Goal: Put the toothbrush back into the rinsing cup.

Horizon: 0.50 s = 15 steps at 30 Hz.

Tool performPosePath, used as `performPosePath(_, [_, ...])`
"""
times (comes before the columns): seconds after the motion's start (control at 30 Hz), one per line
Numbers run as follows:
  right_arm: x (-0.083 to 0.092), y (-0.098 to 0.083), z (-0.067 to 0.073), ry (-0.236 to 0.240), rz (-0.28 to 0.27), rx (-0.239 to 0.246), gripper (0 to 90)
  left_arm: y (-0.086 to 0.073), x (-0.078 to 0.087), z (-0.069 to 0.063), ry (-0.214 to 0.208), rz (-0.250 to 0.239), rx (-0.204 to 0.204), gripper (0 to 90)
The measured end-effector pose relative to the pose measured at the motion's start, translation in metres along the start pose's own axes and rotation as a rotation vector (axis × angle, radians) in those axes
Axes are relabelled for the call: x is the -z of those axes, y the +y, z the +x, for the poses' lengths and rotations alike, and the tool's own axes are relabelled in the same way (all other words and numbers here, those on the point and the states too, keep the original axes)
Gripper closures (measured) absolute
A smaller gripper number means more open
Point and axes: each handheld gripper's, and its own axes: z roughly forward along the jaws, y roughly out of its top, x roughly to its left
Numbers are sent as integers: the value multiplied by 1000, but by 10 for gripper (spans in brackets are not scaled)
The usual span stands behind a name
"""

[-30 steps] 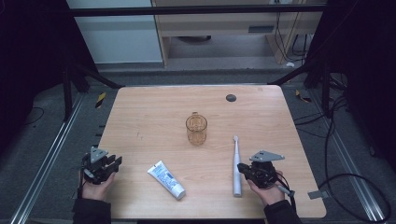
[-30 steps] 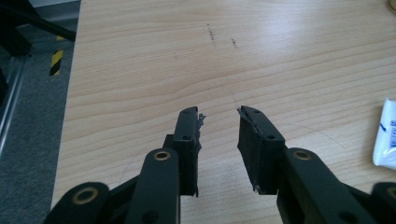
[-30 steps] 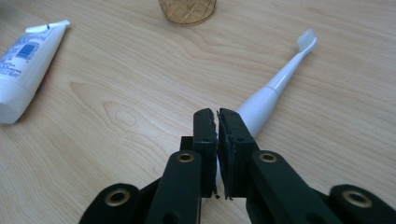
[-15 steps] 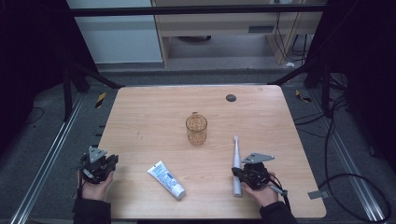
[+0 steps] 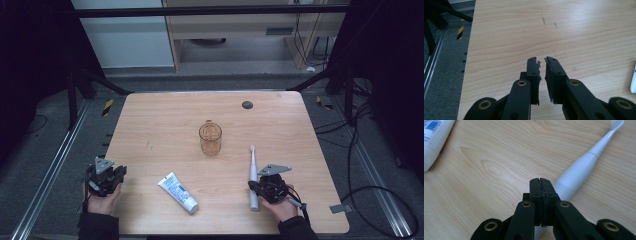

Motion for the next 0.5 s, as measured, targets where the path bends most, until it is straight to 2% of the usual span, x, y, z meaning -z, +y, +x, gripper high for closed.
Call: performPosePath(0.5, [3, -2, -4, -9, 2, -9, 883, -1, -2, 0, -2, 11, -4, 761])
